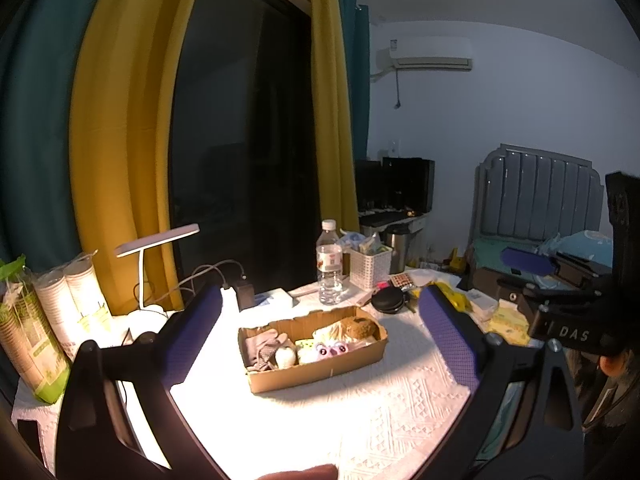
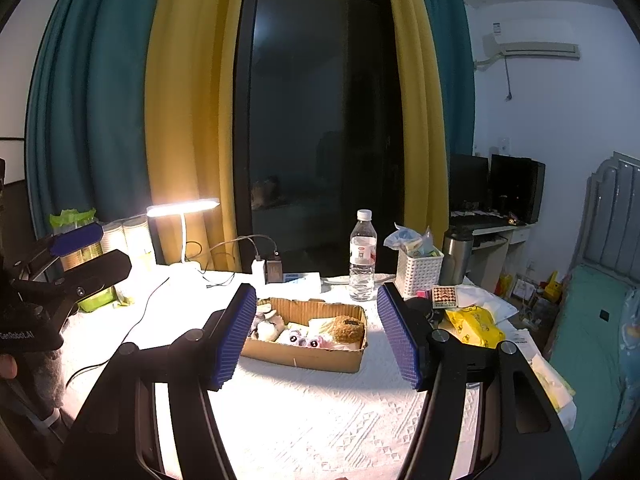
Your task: Organize soft objects
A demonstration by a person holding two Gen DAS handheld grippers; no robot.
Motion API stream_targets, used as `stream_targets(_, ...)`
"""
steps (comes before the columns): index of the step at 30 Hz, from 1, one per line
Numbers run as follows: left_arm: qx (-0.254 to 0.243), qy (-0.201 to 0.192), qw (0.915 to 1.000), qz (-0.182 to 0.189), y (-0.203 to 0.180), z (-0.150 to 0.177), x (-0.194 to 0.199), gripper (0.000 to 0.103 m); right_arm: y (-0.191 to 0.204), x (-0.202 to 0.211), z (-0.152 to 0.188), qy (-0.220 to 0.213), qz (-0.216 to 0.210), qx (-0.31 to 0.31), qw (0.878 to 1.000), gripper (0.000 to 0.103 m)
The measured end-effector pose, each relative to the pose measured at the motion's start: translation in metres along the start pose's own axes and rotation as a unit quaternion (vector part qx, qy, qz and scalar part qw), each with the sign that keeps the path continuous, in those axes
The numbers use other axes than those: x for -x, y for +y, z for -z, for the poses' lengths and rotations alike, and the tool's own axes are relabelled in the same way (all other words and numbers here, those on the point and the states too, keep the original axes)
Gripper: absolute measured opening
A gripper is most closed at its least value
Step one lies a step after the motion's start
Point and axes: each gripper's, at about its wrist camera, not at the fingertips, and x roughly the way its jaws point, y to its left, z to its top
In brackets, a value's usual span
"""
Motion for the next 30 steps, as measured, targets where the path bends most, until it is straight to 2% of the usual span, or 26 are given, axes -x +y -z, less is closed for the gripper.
stream_targets(21,0.005,-0.004,1.0,0.001,0.003,0.001,0.003,0.1,0.005,-0.002,-0.001,-0.001,-0.001,0.005,1.0,0.066)
stream_targets(30,0.005,0.004,1.0,0.002,-0.001,-0.002,-0.011,0.1,0.001,-0.007,-0.002,0.001,-0.006,0.002,1.0,0.066)
